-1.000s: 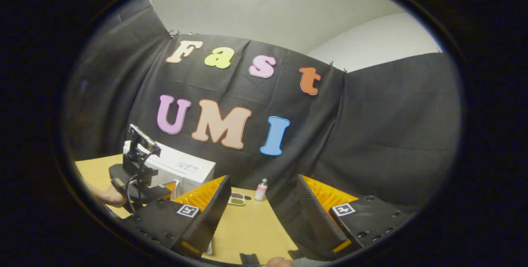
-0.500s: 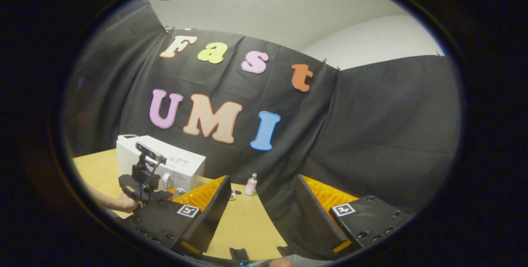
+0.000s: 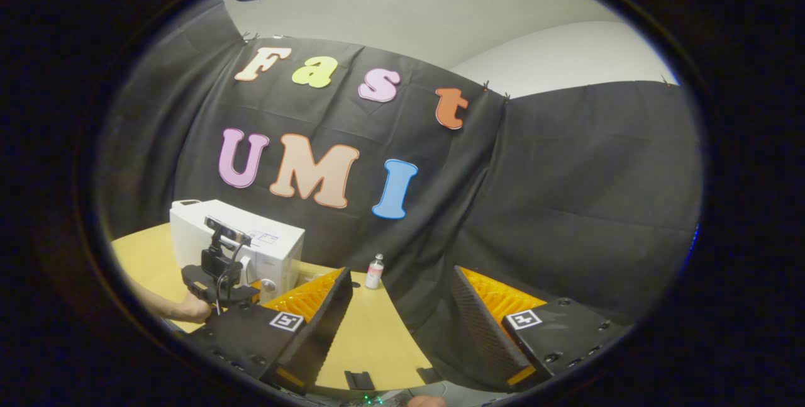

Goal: Open the microwave oven with the left hand, put the food in, and close the microwave oven.

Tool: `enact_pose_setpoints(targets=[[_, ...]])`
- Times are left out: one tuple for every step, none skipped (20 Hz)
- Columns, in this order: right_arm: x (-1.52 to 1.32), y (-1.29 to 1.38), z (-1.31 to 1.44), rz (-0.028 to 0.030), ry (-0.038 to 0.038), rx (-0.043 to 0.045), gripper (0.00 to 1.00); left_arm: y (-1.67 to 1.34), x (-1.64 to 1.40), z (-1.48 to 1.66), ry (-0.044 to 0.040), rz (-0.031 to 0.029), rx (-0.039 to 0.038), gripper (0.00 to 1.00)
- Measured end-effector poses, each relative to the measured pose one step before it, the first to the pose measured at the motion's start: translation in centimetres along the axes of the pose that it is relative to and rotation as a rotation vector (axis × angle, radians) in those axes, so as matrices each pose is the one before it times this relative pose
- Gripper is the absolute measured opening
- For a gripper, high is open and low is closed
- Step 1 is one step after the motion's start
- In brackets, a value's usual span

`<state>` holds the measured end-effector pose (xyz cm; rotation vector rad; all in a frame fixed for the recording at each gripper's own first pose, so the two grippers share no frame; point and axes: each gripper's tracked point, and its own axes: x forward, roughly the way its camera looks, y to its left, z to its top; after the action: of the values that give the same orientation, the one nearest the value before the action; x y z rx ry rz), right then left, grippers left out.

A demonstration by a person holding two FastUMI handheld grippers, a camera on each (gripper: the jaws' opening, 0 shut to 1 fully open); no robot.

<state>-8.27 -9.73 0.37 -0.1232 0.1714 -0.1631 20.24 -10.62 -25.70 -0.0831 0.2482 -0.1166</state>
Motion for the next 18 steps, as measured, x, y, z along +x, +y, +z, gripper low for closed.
enact_pose_setpoints(targets=[[0.041, 0.017, -0.206, 0.00351, 0.00352, -0.00171, 0.97, 0.112, 0.023, 0.068, -0.00022, 0.00930, 0.00123, 0.96], [0.109, 0.034, -0.109, 0.00125, 0.00373, -0.00382, 0.97, 0.281, 0.130, -0.049, 0.00127, 0.01331, 0.00490, 0.81], [0.058, -0.086, -0.053, 0.00275, 0.00237, 0.00159, 0.97, 0.213, 0.083, -0.113, 0.00615, 0.01003, 0.00603, 0.66], [0.030, 0.054, 0.180, 0.00259, -0.00155, 0.00631, 0.97, -0.678, 0.202, -0.220, 0.00536, -0.02722, -0.00254, 0.51], [0.129, -0.064, 0.150, 0.00054, -0.00397, 0.00462, 0.97, -0.326, -0.279, -0.036, 0.00478, -0.00636, 0.01018, 0.39], [0.125, 0.066, 0.121, 0.00162, -0.00107, 0.00030, 0.97, 0.032, 0.030, -0.064, -0.00851, -0.00364, 0.01534, 0.28], [-0.004, 0.042, -0.039, 0.00484, -0.00258, -0.00017, 0.97, -0.094, 0.007, 0.075, -0.01284, -0.00437, 0.00954, 0.25], [-0.020, 0.001, 0.127, 0.00119, -0.00254, -0.00157, 0.97, 0.167, 0.070, 0.179, -0.01039, -0.00385, -0.00396, 0.19], [-0.033, -0.084, -0.175, 0.00155, 0.00093, -0.00083, 0.97, -0.054, -0.098, 0.121, -0.00440, -0.00818, -0.01154, 0.17], [-0.043, 0.101, 0.012, 0.00000, 0.00042, 0.00194, 0.97, -0.063, 0.124, -0.332, 0.00571, -0.00738, -0.01470, 0.12], [-0.124, -0.004, -0.085, 0.00123, 0.00000, 0.00574, 0.97, -0.141, 0.065, -0.116, 0.01300, -0.00830, -0.00653, 0.10], [-0.032, 0.086, 0.005, 0.00107, -0.00096, 0.00598, 0.97, -0.071, -0.018, -0.055, 0.01548, -0.00787, 0.00448, 0.05], [0.006, 0.055, -0.101, 0.00120, -0.00084, 0.00454, 0.97, 0.038, -0.115, -0.027, 0.01140, -0.00440, 0.00241, 0.02], [0.013, 0.117, -0.012, 0.00295, -0.00265, 0.00659, 0.97, 0.046, 0.097, -0.006, 0.00218, -0.00590, -0.00171, 0.02], [-0.058, 0.298, -0.002, 0.00545, -0.00052, 0.00668, 0.97, -0.009, -0.163, 0.038, 0.00204, -0.00337, -0.00183, 0.01], [-0.007, 0.265, 0.035, 0.00563, -0.00027, 0.00228, 0.97, -0.018, -0.023, 0.075, 0.00188, -0.00483, 0.00325, 0.01], [-0.044, 0.180, 0.103, 0.00583, -0.00490, -0.00237, 0.97, -0.012, 0.022, 0.039, 0.00523, -0.00537, -0.00768, 0.01], [0.068, -0.013, 0.216, 0.00172, -0.00887, -0.00733, 0.97, -0.084, -0.063, -0.232, 0.01110, -0.00351, -0.00908, 0.01]])
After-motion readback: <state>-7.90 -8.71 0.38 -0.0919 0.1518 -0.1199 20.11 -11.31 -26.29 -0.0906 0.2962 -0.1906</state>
